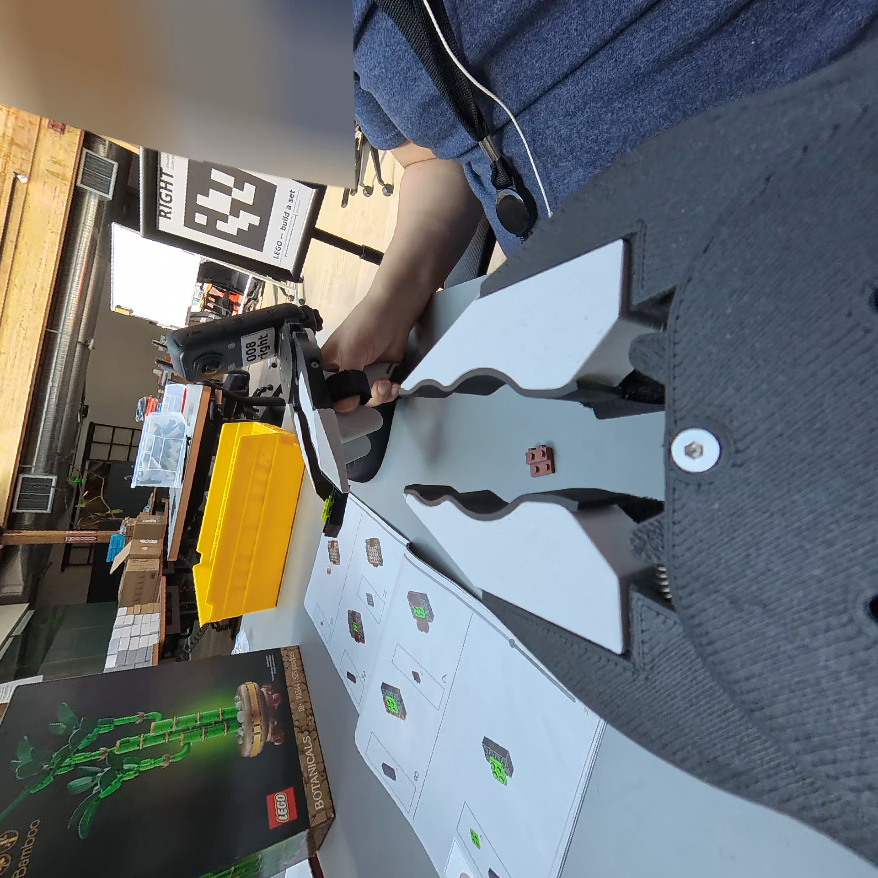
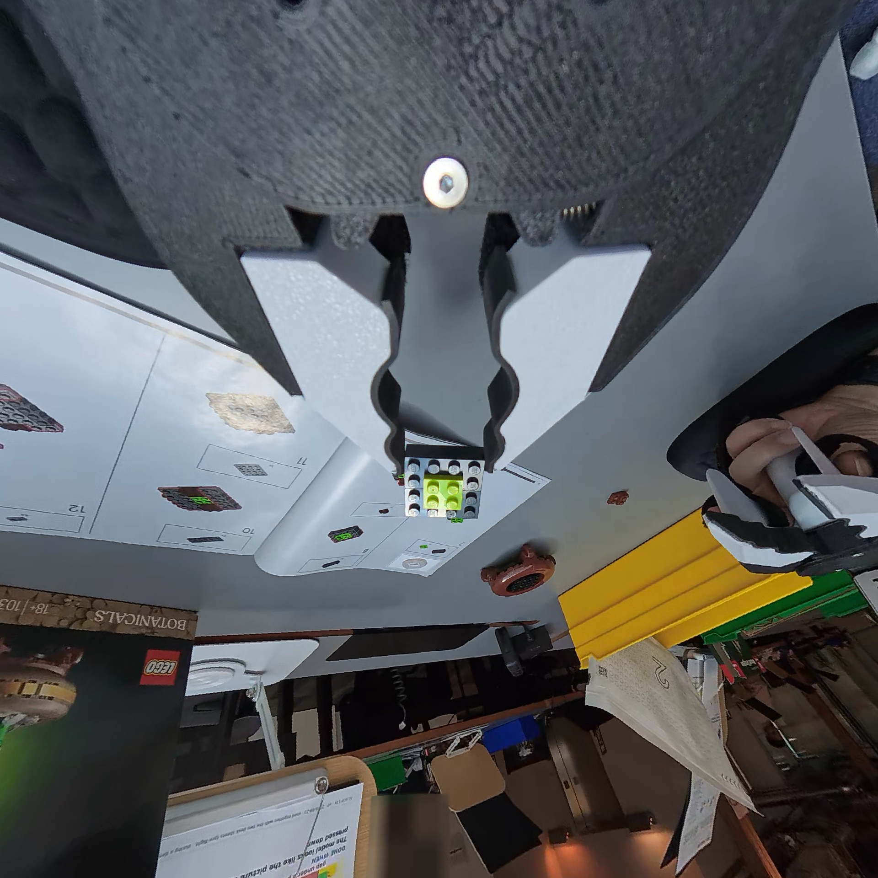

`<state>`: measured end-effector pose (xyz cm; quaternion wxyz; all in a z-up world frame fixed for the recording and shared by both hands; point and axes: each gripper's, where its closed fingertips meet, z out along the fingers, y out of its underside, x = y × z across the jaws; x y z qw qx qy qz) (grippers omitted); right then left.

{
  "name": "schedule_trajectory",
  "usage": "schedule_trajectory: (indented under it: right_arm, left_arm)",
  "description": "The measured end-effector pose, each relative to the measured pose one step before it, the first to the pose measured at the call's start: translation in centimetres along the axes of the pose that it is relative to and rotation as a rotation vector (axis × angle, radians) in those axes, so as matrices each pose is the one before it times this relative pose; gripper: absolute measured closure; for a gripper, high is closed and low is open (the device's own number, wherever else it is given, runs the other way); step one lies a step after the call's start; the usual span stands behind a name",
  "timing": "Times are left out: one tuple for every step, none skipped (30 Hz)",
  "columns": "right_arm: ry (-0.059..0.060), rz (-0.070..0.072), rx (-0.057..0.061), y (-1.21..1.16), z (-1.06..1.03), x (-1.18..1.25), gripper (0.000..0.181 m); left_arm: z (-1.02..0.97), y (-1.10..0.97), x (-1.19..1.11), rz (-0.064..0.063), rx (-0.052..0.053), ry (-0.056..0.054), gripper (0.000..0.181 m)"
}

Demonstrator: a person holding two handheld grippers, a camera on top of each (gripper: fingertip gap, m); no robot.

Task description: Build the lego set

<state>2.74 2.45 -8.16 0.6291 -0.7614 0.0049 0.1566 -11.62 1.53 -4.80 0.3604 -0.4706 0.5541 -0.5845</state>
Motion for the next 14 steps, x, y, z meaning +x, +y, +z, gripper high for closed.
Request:
schedule_trajectory:
  right_arm:
    - [-0.0011,0.0064,0.0013,-0.024,-0.004,0.051,0.149]
    - [-0.002,0.0058,0.0014,-0.02,-0.008,0.022,0.149]
    - [-0.0023,0.0058,-0.0005,0.002,-0.002,0.021,0.149]
    - [-0.0004,0.0048,-0.0007,0.014,0.009,0.049,0.149]
    - [0.0001,0.003,-0.0004,0.004,-0.001,0.022,0.149]
    - [0.0017,0.0011,0.0013,-0.023,-0.008,0.043,0.149]
    - [0.0018,0.0007,-0.0003,0.009,0.007,0.035,0.149]
    - [-0.0022,0.0007,-0.0031,0.054,0.02,-0.022,0.149]
    - [-0.0019,-0.0004,-0.0032,0.049,0.031,-0.03,0.149]
    - [0.0003,-0.0012,-0.0021,0.037,0.02,0.002,0.149]
    - [-0.0004,-0.0014,-0.0016,0.033,0.014,-0.008,0.149]
    - [-0.001,-0.0013,-0.0013,0.029,0.019,-0.026,0.149]
    - [-0.0013,-0.0009,-0.0019,0.024,0.02,-0.025,0.149]
    - [-0.0016,-0.0006,-0.0026,0.051,0.016,-0.016,0.149]
  left_arm:
    - [0.005,0.057,0.004,0.0029,-0.003,-0.0013,0.146]
    - [0.025,0.07,0.003,0.0018,-0.0042,-0.0013,0.147]
    - [0.032,0.077,-0.005,0.0016,-0.0041,-0.001,0.147]
    - [0.035,0.049,0.039,0.0015,-0.0027,0.0011,0.147]
    - [0.028,0.055,0.035,0.0006,-0.0032,0.001,0.147]
    - [0.028,0.065,0.0,0.0008,-0.0041,-0.0004,0.147]
    - [0.033,0.074,0.0,0.0012,-0.004,-0.0008,0.147]
    - [0.019,0.06,0.007,0.0013,-0.0029,0.0,0.147]
    - [0.018,0.033,0.023,0.001,-0.0016,0.0007,0.147]
    - [0.009,0.014,0.032,0.0006,-0.0009,0.0015,0.148]
    - [0.007,0.022,0.021,0.0,-0.0009,0.0011,0.148]
    - [0.001,0.009,0.007,-0.0006,-0.0008,0.0011,0.149]
    - [0.02,0.025,0.009,-0.0005,-0.0013,0.0011,0.149]
    - [0.013,0.017,0.007,0.0003,-0.0013,0.0004,0.149]
